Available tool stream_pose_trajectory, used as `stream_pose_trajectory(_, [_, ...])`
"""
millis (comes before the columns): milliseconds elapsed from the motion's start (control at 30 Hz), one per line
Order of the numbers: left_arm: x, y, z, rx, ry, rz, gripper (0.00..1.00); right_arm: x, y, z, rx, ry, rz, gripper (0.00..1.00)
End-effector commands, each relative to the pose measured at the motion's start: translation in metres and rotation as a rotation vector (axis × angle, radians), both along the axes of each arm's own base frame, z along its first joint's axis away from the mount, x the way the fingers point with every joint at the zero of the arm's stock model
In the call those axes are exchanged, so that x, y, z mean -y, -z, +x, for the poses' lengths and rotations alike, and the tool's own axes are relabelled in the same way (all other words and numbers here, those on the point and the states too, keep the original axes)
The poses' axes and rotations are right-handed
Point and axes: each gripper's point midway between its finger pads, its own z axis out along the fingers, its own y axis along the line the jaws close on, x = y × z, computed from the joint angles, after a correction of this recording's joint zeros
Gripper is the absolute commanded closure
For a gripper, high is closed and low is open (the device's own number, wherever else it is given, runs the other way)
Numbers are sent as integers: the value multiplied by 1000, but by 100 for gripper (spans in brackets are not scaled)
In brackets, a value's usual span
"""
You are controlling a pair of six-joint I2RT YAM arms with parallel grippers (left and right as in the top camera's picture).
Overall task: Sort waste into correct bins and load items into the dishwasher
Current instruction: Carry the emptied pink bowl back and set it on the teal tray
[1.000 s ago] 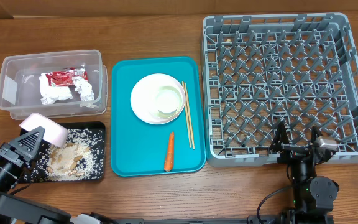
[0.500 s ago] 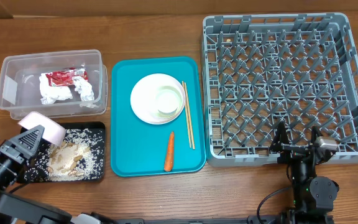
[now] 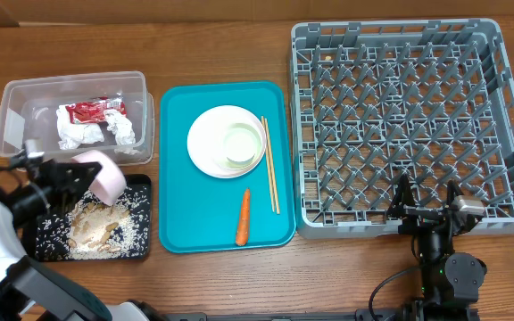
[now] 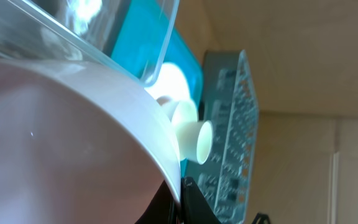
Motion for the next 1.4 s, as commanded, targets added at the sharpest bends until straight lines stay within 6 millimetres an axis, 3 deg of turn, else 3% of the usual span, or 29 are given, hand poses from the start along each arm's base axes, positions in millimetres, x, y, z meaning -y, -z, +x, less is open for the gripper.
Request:
stream_pose_trajectory(0, [4, -10, 5, -77, 12, 148, 96, 0, 1, 0, 5, -2, -4, 0])
stream_pose_trajectory(333, [47, -17, 5, -162, 123, 445, 96, 0, 1, 0, 5, -2, -4, 0])
stream_pose_trajectory(500, [85, -11, 5, -171, 252, 522, 96, 0, 1, 0, 5, -2, -4, 0])
stream_pose_trajectory(833, [142, 5, 0, -213, 417, 682, 96, 0, 1, 0, 5, -2, -4, 0])
stream_pose_trajectory(1367, [215, 60, -13, -313, 686, 745, 96, 0, 1, 0, 5, -2, -4, 0])
